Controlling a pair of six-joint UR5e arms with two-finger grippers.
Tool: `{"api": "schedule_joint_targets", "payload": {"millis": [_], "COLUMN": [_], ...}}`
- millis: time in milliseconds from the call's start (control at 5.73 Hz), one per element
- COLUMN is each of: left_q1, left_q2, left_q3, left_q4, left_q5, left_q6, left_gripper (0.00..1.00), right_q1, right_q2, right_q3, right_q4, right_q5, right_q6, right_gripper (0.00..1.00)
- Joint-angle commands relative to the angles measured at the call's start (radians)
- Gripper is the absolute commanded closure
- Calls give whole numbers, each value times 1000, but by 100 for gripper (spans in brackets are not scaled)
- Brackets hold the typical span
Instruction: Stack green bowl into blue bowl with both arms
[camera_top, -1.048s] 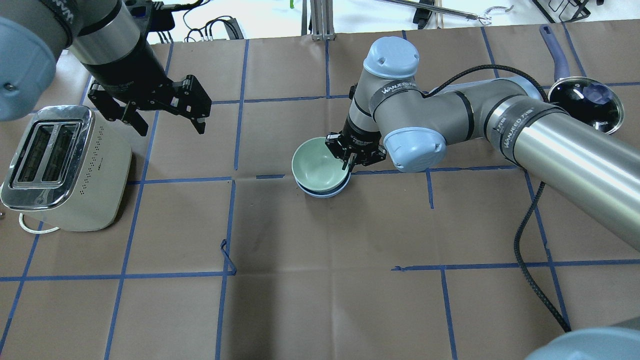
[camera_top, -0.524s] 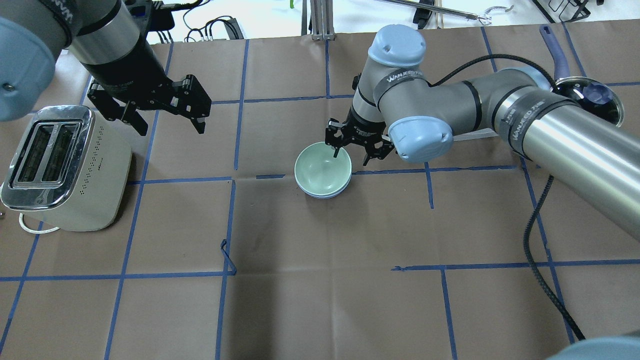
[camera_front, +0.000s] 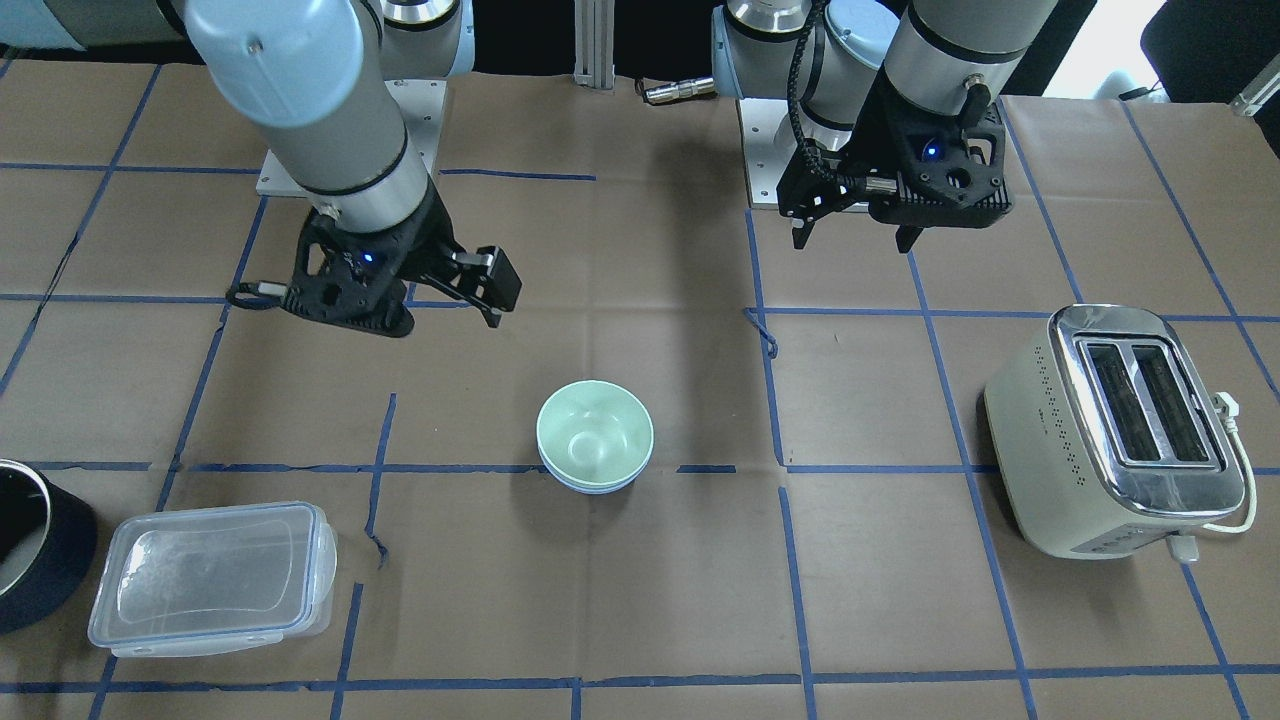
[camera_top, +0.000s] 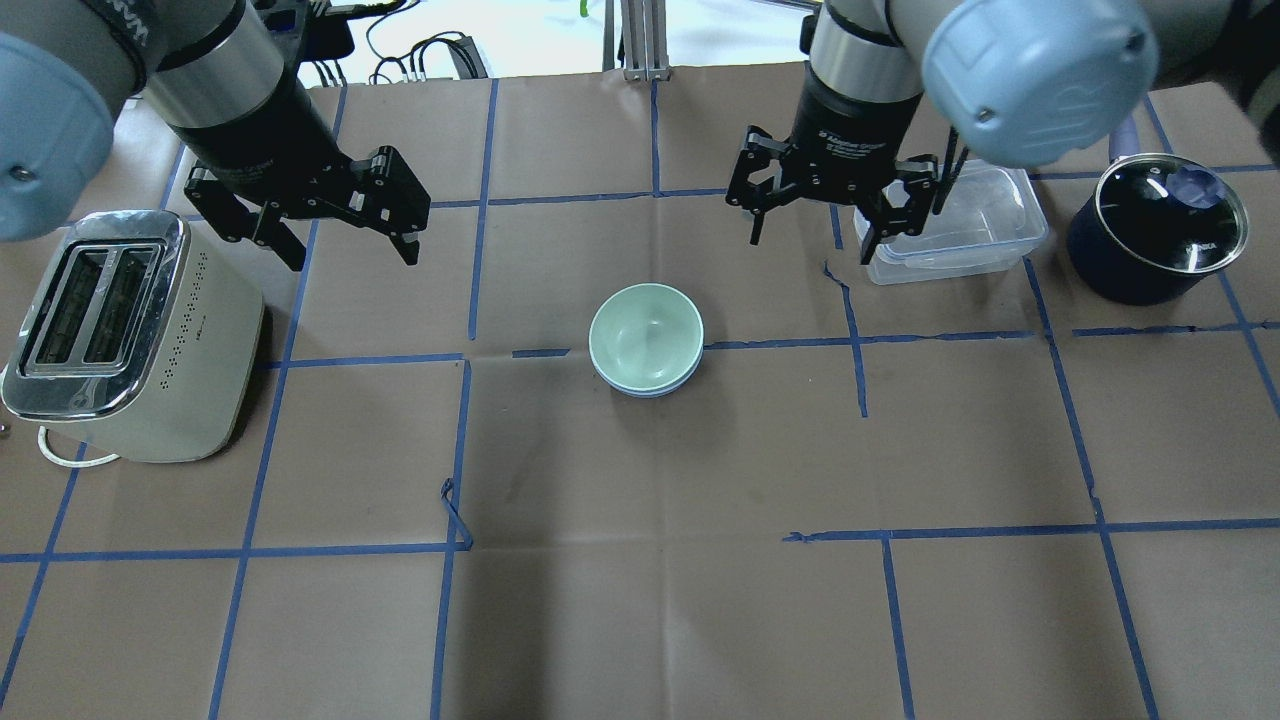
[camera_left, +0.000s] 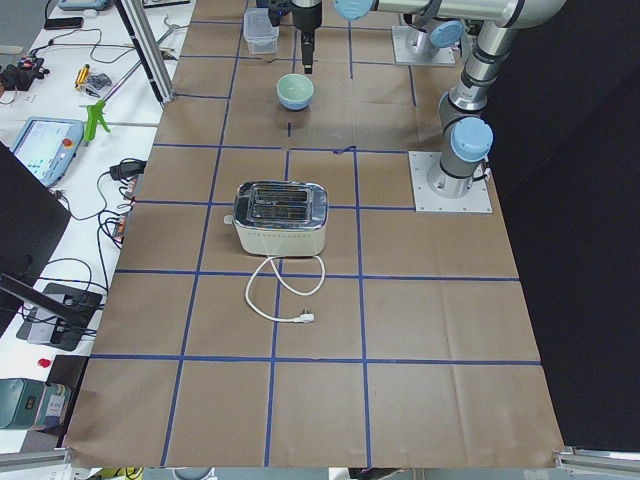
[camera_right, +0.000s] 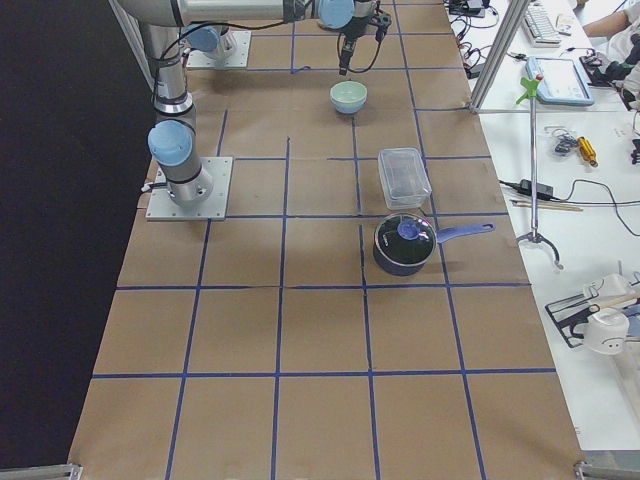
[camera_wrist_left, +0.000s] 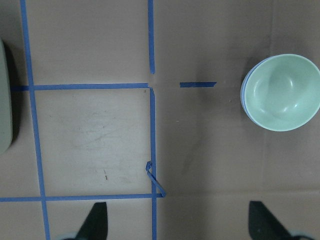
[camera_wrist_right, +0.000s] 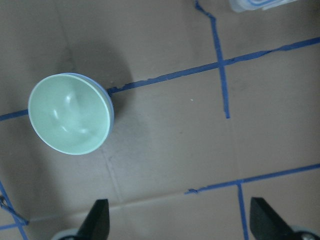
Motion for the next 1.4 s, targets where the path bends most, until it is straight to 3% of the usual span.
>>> {"api": "schedule_joint_targets", "payload": {"millis": [0,1222], "left_q1": [0,2], "left_q2": [4,5], "left_q3": [0,0], "left_q4": [0,2], "left_q5": [-8,-5], "left_q6": [1,1], "left_gripper": [2,2], "right_q1": [-62,-94], "right_q2": [-70,-103], "right_q3": [16,47], "right_q4": [90,74], "right_q5": [-35,-35], "right_q6": [-102,-121], "right_gripper": [0,0]}}
